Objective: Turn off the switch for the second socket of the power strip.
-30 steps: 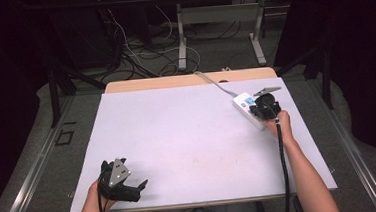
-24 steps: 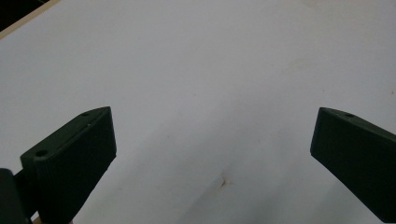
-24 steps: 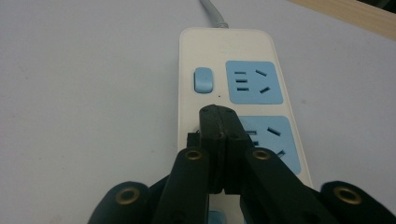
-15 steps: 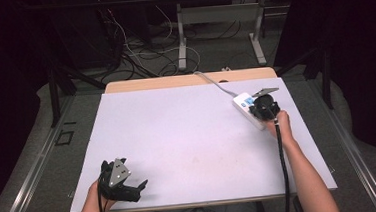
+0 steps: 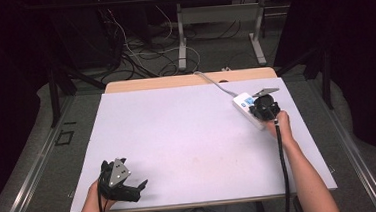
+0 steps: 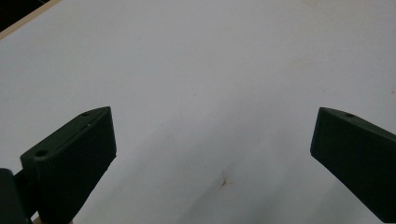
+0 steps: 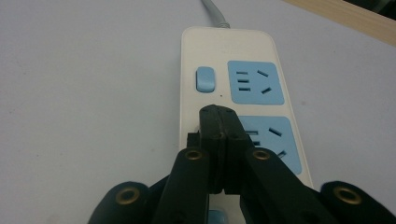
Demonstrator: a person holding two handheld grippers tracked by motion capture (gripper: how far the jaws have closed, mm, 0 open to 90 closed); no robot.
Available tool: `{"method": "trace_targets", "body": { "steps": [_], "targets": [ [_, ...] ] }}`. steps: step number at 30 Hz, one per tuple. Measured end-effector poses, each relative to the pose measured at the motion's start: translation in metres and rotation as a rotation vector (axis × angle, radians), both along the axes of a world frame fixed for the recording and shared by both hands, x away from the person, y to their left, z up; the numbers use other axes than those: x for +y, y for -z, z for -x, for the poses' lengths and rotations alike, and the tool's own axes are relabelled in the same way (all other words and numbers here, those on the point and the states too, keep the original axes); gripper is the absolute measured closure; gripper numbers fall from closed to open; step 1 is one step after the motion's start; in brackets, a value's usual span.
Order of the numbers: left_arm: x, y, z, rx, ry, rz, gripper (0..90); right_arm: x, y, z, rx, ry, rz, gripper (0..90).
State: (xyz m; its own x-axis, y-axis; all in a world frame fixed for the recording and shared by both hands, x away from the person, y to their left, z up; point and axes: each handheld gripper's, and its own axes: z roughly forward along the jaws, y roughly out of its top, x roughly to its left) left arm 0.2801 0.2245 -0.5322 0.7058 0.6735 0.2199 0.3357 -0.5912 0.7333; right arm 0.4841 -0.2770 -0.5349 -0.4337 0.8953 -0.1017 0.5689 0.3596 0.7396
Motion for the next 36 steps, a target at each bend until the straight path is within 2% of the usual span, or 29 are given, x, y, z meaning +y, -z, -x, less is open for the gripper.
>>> {"method": "trace_targets", "body": {
  "steps": [17,31,36],
  "targets": [
    [0.0003,0.0001,0.0003,0.006,0.004,0.001,0.0,0.0002,-0.0001,-0.0001,0.002,-0.001,-0.003,90.0],
    [0.001,-0.0001,0.0003,0.004,0.005,0.0,0.0,0.0022,-0.0012,-0.0006,-0.003,-0.01,0.03,90.0],
    [0.0014,-0.0003,0.0005,0.006,0.004,-0.002,0.0,0.0041,-0.0017,-0.0001,0.0,0.004,0.037,90.0]
  ]
}}
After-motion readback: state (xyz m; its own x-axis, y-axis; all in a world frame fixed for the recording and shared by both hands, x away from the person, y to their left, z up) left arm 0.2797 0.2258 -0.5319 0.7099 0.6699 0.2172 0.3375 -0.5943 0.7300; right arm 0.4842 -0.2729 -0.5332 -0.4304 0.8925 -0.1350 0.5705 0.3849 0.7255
